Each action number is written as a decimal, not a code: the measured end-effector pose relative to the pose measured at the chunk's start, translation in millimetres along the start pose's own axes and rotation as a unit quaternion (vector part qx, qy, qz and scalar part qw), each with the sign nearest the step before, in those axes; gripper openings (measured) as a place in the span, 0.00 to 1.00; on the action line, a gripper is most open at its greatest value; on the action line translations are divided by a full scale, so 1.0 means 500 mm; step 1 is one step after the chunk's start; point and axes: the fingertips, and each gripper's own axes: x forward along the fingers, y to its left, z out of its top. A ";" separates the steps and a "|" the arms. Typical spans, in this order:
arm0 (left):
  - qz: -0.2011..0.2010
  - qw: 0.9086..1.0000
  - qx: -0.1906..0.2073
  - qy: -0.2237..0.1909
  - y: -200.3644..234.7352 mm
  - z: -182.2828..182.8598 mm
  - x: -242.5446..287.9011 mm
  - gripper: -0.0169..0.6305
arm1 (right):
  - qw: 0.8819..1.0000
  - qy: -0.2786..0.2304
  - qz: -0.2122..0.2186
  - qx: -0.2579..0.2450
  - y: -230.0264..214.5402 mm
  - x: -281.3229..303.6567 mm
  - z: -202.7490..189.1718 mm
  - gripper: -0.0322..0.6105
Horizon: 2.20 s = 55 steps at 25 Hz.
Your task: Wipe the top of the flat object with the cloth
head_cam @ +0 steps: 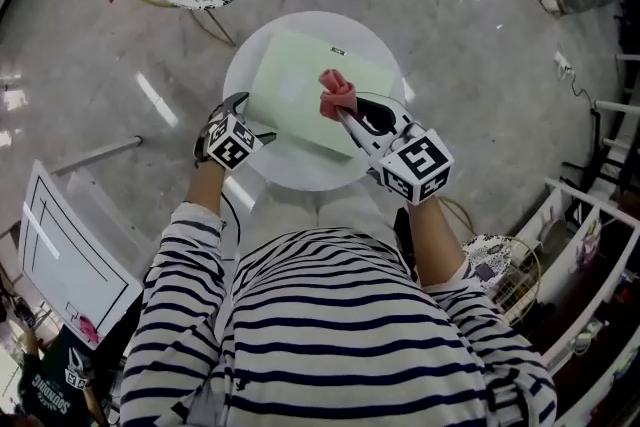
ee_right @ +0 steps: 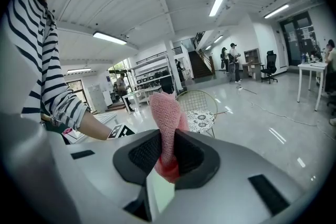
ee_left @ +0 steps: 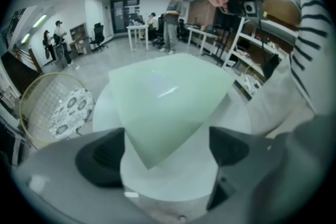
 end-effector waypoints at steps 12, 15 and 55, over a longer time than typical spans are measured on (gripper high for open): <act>0.000 0.998 -0.062 0.002 -0.120 -0.017 -0.012 0.78 | 0.999 0.030 -0.025 0.006 -0.053 0.005 -0.024 0.14; -0.010 0.996 -0.083 -0.006 -0.163 -0.009 -0.015 0.78 | 0.998 0.050 -0.034 0.013 -0.060 0.021 -0.038 0.14; -0.060 0.997 -0.045 -0.003 -0.249 0.015 0.012 0.78 | 0.960 0.257 -0.113 -0.002 -0.071 0.358 -0.255 0.14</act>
